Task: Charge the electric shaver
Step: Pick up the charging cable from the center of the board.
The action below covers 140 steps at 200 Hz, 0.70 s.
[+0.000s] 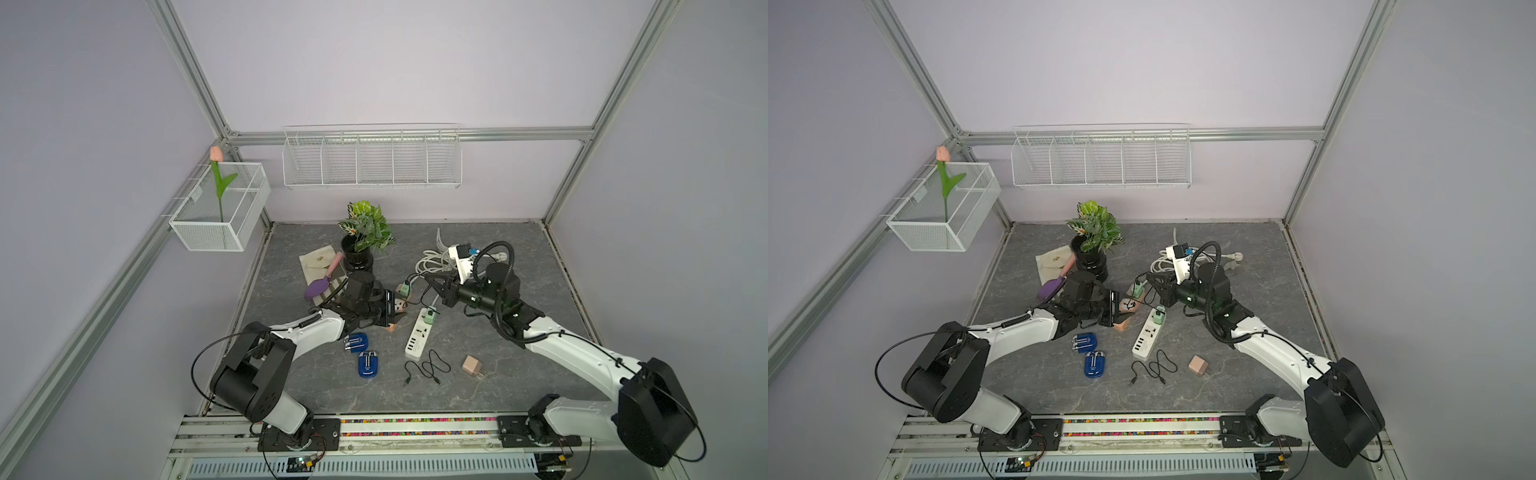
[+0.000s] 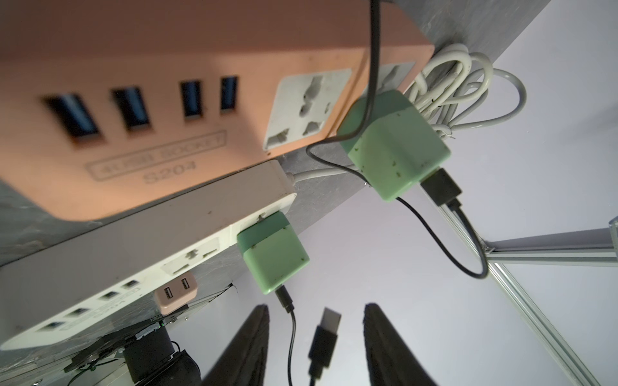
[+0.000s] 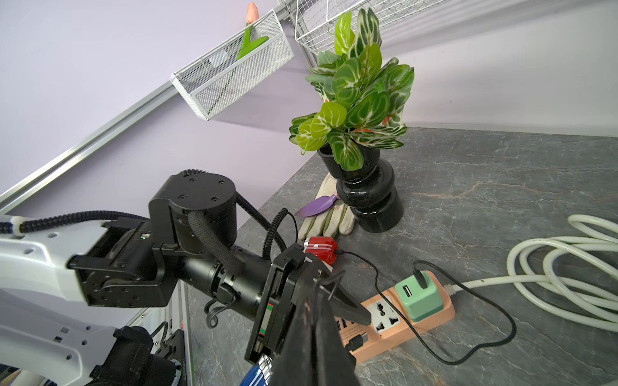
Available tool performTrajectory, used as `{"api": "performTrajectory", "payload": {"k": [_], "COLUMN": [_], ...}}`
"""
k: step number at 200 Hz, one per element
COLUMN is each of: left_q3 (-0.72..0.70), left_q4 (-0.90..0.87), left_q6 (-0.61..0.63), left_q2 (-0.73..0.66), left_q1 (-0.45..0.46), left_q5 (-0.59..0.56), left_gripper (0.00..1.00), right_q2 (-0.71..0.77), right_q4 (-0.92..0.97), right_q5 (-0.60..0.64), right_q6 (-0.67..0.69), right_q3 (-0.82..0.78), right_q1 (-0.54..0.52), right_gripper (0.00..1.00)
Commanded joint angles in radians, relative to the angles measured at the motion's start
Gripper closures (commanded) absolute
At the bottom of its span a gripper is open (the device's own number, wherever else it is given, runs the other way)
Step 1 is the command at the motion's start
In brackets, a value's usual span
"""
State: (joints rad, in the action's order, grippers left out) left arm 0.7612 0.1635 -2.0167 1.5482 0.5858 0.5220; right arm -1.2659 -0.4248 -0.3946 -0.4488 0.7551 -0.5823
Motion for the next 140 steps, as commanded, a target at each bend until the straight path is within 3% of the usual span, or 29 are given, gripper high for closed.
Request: {"api": "performTrajectory", "payload": {"k": [1,14,57,77,94,111,140], "left_q3": [0.047,0.049,0.024,0.012,-0.004,-0.004,0.071], "left_q4": [0.056,0.072,0.105,0.105,0.090,0.030,-0.185], "left_q6": [-0.244,-0.250,-0.272,-0.274,-0.274,-0.243,-0.117], "left_q2": [0.027,0.035,0.022,0.012,-0.018,-0.070,-0.170], "left_q1": [0.014,0.022,0.029,0.029,0.027,0.018,-0.017], "left_q5": [0.047,0.046,0.031,0.016,-0.016,-0.067,-0.168], "left_gripper": [0.50,0.51,0.72,0.92,1.00,1.00,1.00], "right_q2": [0.023,0.023,0.028,0.036,0.049,0.071,0.130], "right_q4": [-0.048,-0.059,-0.074,-0.080,-0.070,-0.033,0.072], "right_q5": [-0.027,-0.028,-0.026,-0.019,-0.016,-0.014,0.004], "right_q6": [-0.024,-0.032,-0.049,-0.059,-0.065,-0.076,-0.143], "right_q3": [-0.025,-0.035,-0.048,-0.056,-0.061,-0.060,-0.058], "right_q1": [0.011,0.012,0.024,0.033,0.041,0.047,0.046], "right_gripper": [0.93,0.93,0.93,0.94,0.92,0.82,0.53]}}
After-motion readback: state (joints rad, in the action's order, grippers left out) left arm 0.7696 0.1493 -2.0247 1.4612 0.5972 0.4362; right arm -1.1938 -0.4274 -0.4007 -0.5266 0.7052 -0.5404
